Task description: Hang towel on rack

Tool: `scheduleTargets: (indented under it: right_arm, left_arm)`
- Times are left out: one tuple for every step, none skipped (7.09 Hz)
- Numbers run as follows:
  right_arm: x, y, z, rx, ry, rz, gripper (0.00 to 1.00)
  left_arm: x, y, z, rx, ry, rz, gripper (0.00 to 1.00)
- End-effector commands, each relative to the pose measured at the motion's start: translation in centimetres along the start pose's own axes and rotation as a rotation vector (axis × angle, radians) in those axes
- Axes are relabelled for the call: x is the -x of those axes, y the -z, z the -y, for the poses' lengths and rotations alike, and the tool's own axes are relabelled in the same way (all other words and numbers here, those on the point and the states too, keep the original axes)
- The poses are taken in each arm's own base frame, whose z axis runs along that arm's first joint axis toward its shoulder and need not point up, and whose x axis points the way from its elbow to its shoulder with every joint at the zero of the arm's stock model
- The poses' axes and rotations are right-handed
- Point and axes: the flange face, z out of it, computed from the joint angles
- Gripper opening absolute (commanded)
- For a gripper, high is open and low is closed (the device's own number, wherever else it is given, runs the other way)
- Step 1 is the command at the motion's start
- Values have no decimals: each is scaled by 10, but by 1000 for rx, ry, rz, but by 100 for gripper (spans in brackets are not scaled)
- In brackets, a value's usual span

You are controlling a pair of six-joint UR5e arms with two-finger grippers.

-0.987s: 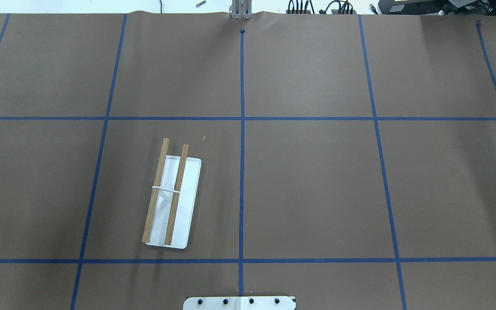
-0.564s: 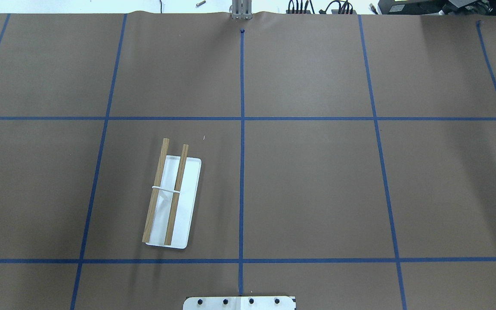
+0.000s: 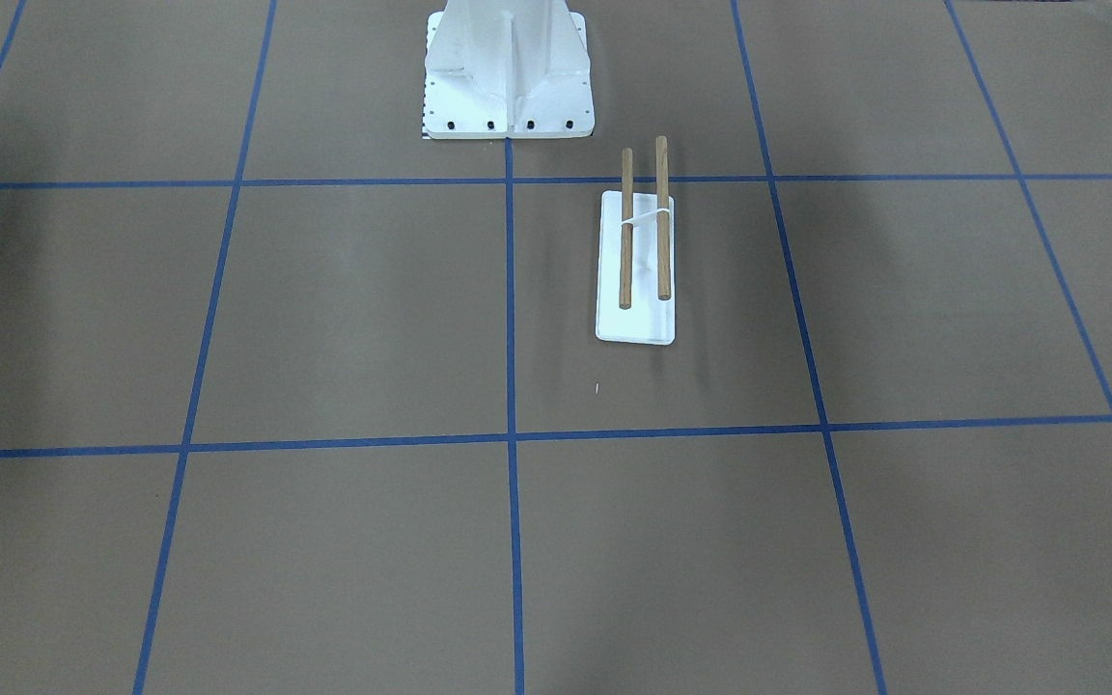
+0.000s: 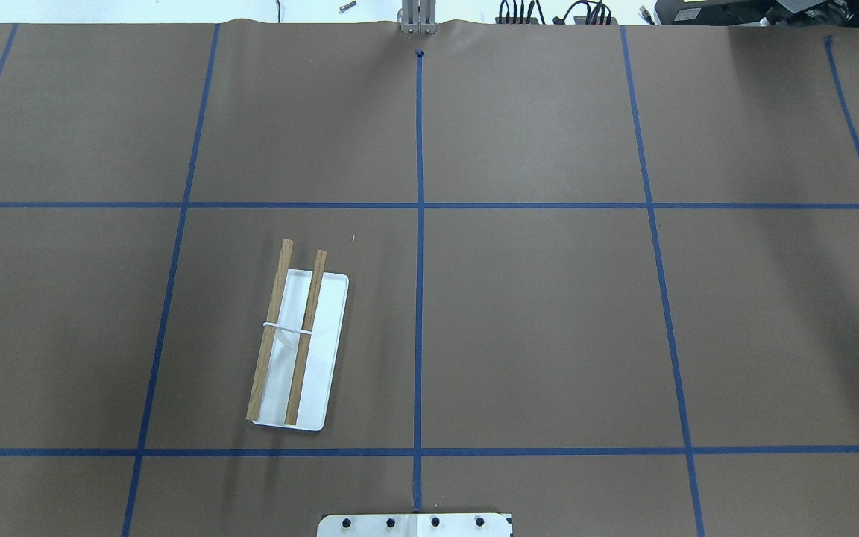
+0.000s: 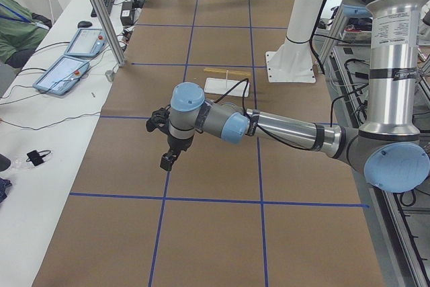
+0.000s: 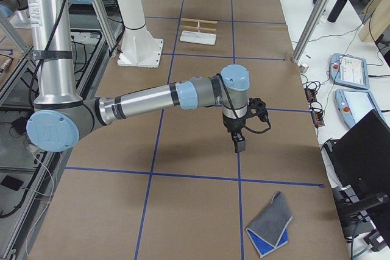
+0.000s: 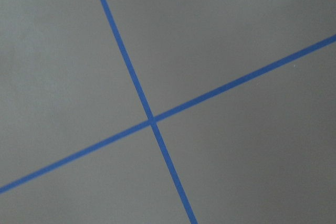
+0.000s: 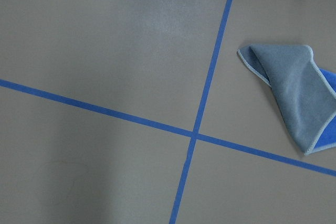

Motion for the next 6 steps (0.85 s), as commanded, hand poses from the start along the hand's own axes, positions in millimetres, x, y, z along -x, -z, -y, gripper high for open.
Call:
scheduleTargets:
  right_arm:
    - [-14,-17,9,-35,41,-21,100]
    - [-26,-56,14,-56,91,-62,100]
    - [-47,-101,28,-67,118,-85,100]
    - [-62,-143,53,-60,143,-86,100]
    - [-76,-179,75,-59,165,-131,100]
    - [-79,-209,93,-46,189,-177,100]
  left_arm:
    - [0,2,1,-49,-11,5,99]
    - [0,2,0,-50,-12,4,99]
    - [1,2,-1,-50,-10,5,99]
    - [1,2,-2,-48,-9,5,99]
    - [1,2,-2,-48,-9,5,99]
    - [2,0,-2,-45,-8,3,99]
